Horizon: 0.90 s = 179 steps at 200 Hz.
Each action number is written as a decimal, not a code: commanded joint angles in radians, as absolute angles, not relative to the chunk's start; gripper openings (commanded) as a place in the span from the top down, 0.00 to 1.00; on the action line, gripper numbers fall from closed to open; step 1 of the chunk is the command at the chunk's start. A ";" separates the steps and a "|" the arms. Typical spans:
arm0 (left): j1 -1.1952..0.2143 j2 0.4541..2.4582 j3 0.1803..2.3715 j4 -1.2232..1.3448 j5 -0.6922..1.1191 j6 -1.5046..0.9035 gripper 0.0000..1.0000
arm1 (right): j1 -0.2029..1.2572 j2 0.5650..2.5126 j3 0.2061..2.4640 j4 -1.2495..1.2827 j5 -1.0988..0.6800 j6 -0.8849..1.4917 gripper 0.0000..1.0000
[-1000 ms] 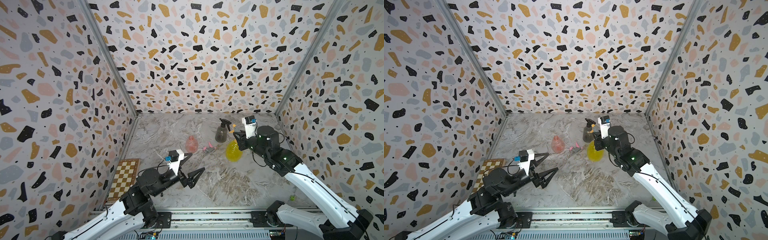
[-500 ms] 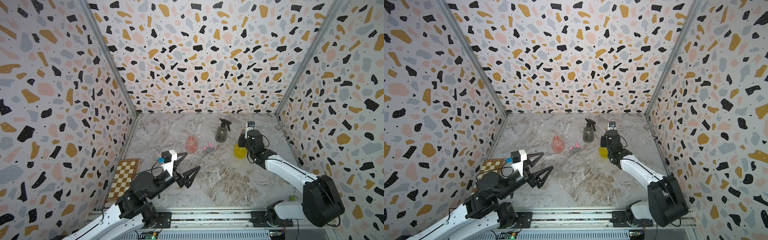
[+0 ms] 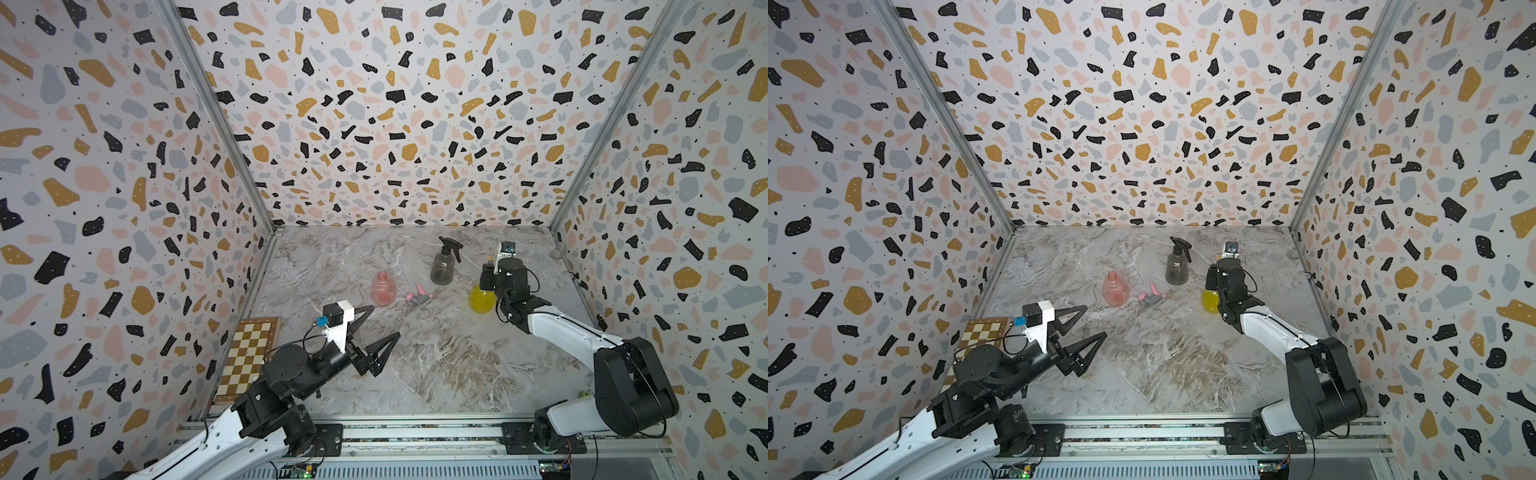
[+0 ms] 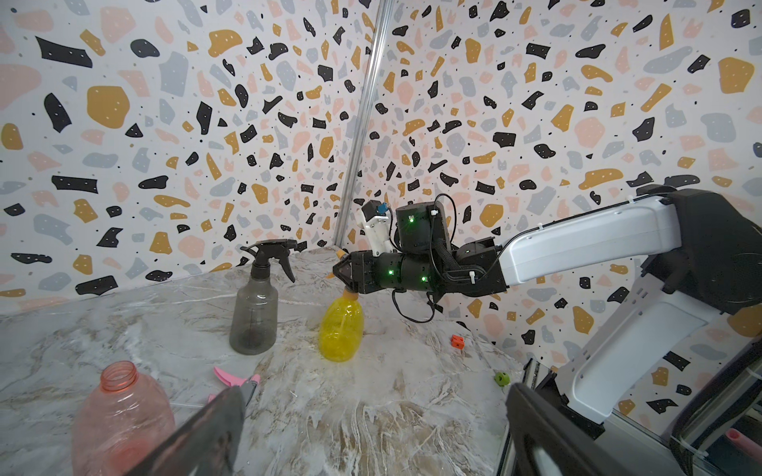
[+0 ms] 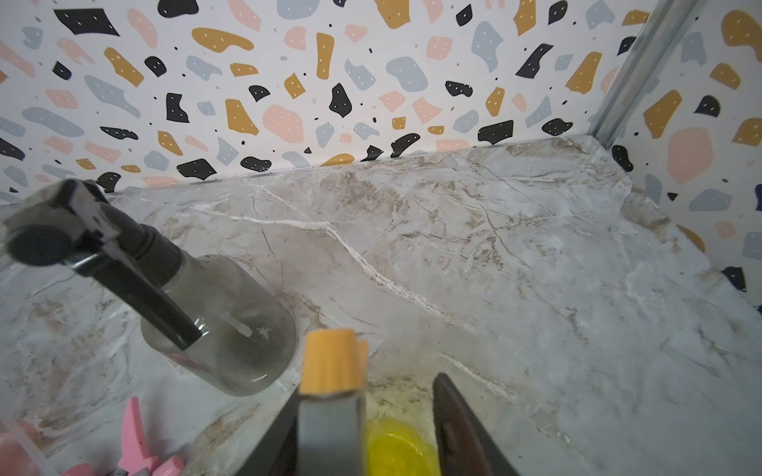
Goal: Attach spray nozzles to spray bottles
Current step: Place the spray bottle at the center of the board.
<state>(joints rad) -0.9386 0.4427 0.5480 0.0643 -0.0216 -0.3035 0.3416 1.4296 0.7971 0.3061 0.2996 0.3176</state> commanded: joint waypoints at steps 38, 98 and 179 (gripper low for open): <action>-0.937 0.444 0.542 0.100 -0.034 -0.307 0.01 | 0.344 1.355 0.831 0.244 0.305 0.360 0.38; -0.937 0.408 0.543 0.080 -0.104 -0.309 0.01 | 0.379 1.165 0.888 0.172 0.089 0.374 0.34; -0.937 0.358 0.551 0.013 -0.125 -0.325 0.01 | 0.767 1.619 1.301 -0.026 -0.171 0.204 0.33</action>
